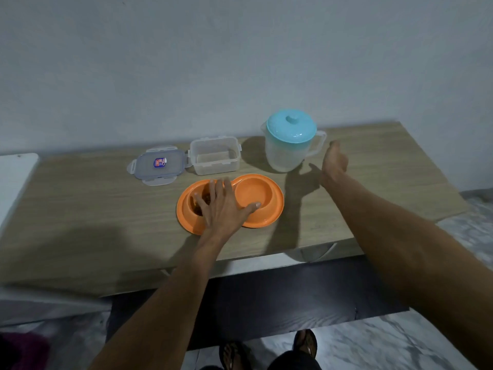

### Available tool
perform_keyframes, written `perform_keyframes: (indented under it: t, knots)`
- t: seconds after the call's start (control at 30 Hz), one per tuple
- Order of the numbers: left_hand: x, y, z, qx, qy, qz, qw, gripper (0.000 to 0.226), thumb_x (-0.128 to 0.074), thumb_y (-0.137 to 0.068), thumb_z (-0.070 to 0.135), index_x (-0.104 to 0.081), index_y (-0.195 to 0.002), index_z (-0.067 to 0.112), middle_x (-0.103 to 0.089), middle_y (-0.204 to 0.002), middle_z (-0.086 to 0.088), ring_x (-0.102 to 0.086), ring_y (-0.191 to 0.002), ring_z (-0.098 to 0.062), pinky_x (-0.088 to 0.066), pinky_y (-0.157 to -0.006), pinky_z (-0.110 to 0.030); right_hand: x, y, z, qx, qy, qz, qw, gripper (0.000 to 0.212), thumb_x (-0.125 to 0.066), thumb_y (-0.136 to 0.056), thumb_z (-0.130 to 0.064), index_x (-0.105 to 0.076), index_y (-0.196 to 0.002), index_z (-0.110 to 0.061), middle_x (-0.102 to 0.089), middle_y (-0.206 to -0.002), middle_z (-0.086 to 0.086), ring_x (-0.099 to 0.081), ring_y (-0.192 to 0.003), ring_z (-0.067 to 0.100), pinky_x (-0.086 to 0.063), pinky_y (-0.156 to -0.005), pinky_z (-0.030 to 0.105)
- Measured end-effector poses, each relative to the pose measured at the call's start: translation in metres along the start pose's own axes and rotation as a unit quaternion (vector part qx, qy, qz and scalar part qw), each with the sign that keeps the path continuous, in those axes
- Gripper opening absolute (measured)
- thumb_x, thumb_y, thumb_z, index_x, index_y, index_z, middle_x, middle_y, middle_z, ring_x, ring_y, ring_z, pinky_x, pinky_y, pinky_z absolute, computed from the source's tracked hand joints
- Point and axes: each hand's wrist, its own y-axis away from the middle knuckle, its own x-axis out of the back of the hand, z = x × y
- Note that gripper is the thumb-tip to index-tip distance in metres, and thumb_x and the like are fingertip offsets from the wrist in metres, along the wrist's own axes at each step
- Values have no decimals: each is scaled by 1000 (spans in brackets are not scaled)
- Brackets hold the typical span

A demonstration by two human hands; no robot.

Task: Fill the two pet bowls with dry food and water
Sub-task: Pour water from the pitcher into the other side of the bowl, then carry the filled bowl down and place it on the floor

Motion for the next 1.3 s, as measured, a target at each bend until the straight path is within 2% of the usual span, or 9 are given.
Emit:
perform_keyframes:
  t: [0.07,0.13,0.27,0.4,0.53,0.63,0.83,1.0,1.3]
  knots:
    - [9,0,-7,20,31,29,999,107,-42,-78,81,-15,-154,11,-17,-162,-8,-6,-152,-28,-1,-114,-67,4,19,15,3,24,-11,1000,43,-51,-91,-38,-62,-112,-3,-59,-100,13,-62,-85,31,-59,-83,47]
    - [17,0,-16,55,53,60,995,103,-41,-79,80,-19,-152,11,-22,-160,-9,-13,-150,-29,-7,-114,-66,4,32,31,4,70,-24,997,48,-53,-85,-45,-64,-105,-2,-64,-92,11,-67,-89,34,-57,-88,49]
    - [21,-3,-46,189,81,54,977,94,-46,-82,73,-29,-148,8,-33,-153,-13,-31,-142,-35,-31,-110,-59,-3,58,62,2,174,-59,983,68,-56,-71,-55,-64,-115,-3,-66,-116,15,-62,-105,36,-52,-93,46]
    - [18,-6,-83,316,134,22,939,80,-57,-77,62,-51,-132,3,-52,-136,-20,-48,-127,-38,-44,-102,-50,-10,86,83,10,258,-68,964,76,-59,-63,-57,-62,-118,-5,-61,-121,17,-58,-109,38,-51,-92,42]
    - [22,-8,-90,315,144,1,938,56,-60,-79,48,-64,-115,6,-61,-122,-19,-56,-116,-38,-50,-95,-47,-15,96,99,28,322,-80,943,69,-63,-60,-54,-65,-108,-5,-64,-114,16,-61,-102,36,-54,-83,41]
    - [22,-12,-93,319,179,-16,931,53,-59,-72,47,-68,-105,7,-68,-106,-18,-65,-98,-38,-56,-86,-45,-14,102,99,29,337,-85,937,53,-70,-69,-44,-67,-104,-5,-66,-108,14,-63,-97,33,-54,-79,38]
    - [19,-4,-89,326,247,-17,912,38,-64,-68,43,-62,-89,12,-70,-90,-14,-69,-84,-34,-61,-77,-44,4,104,96,19,326,-73,943,44,-74,-75,-40,-68,-102,-5,-67,-105,14,-63,-96,32,-48,-72,34]
    - [14,14,-59,308,255,-13,916,30,-64,-66,43,-54,-73,16,-70,-85,-14,-70,-80,-34,-61,-76,-46,40,97,96,18,314,-65,947,43,-75,-76,-41,-68,-99,-6,-68,-101,13,-64,-92,31,-55,-78,37]
    - [-1,39,74,249,281,-18,927,44,-71,-78,33,-63,-108,2,-63,-115,-23,-67,-95,-40,-55,-70,-42,164,53,61,30,247,-20,968,48,-75,-75,-40,-69,-105,-4,-69,-105,15,-66,-94,32,-58,-82,41]
